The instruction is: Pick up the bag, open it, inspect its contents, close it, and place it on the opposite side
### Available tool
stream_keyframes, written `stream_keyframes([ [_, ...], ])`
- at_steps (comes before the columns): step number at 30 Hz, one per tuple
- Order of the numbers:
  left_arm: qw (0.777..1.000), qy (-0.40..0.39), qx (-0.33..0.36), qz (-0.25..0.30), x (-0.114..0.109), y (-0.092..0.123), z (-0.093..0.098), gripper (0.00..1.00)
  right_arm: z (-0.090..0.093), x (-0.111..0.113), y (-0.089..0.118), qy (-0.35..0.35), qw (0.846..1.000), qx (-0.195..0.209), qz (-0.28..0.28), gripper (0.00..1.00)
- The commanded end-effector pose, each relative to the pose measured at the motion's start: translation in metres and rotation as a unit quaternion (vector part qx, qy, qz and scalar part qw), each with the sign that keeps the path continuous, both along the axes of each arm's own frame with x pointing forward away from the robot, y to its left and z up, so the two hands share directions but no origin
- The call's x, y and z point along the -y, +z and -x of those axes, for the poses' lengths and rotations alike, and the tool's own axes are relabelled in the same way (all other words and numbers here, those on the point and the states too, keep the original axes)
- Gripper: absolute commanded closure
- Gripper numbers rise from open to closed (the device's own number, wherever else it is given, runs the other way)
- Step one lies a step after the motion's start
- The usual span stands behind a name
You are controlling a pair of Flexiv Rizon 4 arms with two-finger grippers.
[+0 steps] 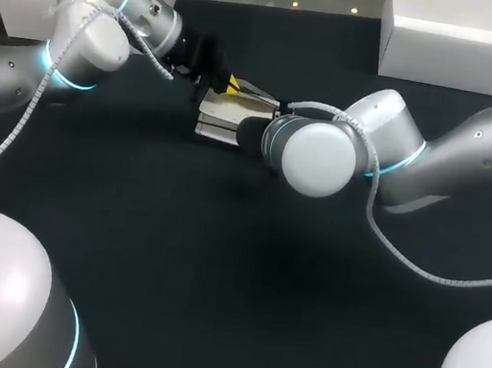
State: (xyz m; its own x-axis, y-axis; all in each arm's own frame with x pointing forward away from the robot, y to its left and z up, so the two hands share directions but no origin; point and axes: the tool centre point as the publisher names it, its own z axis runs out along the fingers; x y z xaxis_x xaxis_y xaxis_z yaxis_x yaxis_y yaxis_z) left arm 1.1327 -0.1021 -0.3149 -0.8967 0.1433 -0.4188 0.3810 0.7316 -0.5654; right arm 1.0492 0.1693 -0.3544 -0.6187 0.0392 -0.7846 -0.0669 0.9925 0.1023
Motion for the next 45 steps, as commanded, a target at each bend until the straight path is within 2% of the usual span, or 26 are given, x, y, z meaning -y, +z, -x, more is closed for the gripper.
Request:
stream_keyframes([
  [1,0.999,-0.009,-0.036,-0.004,-0.005,0.004,-0.015,1.00,0.005,0.005,-0.007,-0.001,0.999,0.043,-0.006,1.00],
  [15,0.997,0.008,-0.072,0.009,-0.011,0.007,-0.022,1.00,0.005,0.005,-0.007,-0.001,0.999,0.043,-0.006,1.00],
  [22,0.999,-0.003,-0.048,0.007,-0.008,0.003,-0.010,1.00,0.005,0.005,-0.007,-0.001,0.999,0.043,-0.006,1.00],
  [23,0.999,-0.003,-0.040,0.003,-0.007,0.001,-0.007,0.93,0.005,0.005,-0.007,-0.001,0.999,0.043,-0.006,1.00],
  [25,1.000,-0.004,-0.031,0.000,-0.005,-0.002,-0.002,0.59,0.005,0.005,-0.007,-0.001,0.999,0.043,-0.006,1.00],
  [26,1.000,-0.004,-0.028,-0.003,-0.005,-0.004,0.000,0.54,0.005,0.005,-0.007,-0.001,0.999,0.043,-0.006,1.00],
  [27,1.000,-0.004,-0.028,-0.002,-0.004,-0.005,0.001,0.44,0.005,0.005,-0.007,-0.001,0.999,0.043,-0.006,1.00],
  [30,1.000,0.000,-0.023,0.002,-0.003,-0.009,0.003,0.31,0.005,0.005,-0.007,-0.001,0.999,0.043,-0.006,1.00],
  [33,1.000,0.010,-0.021,0.006,-0.002,-0.014,0.002,0.25,0.005,0.005,-0.007,-0.001,0.999,0.043,-0.006,1.00],
  [37,1.000,0.026,-0.015,0.005,0.001,-0.020,-0.004,0.23,0.005,0.005,-0.007,-0.001,0.999,0.043,-0.006,1.00],
  [45,0.999,0.049,-0.023,0.008,0.005,-0.028,-0.024,0.36,0.005,0.005,-0.007,-0.001,0.999,0.043,-0.006,1.00],
])
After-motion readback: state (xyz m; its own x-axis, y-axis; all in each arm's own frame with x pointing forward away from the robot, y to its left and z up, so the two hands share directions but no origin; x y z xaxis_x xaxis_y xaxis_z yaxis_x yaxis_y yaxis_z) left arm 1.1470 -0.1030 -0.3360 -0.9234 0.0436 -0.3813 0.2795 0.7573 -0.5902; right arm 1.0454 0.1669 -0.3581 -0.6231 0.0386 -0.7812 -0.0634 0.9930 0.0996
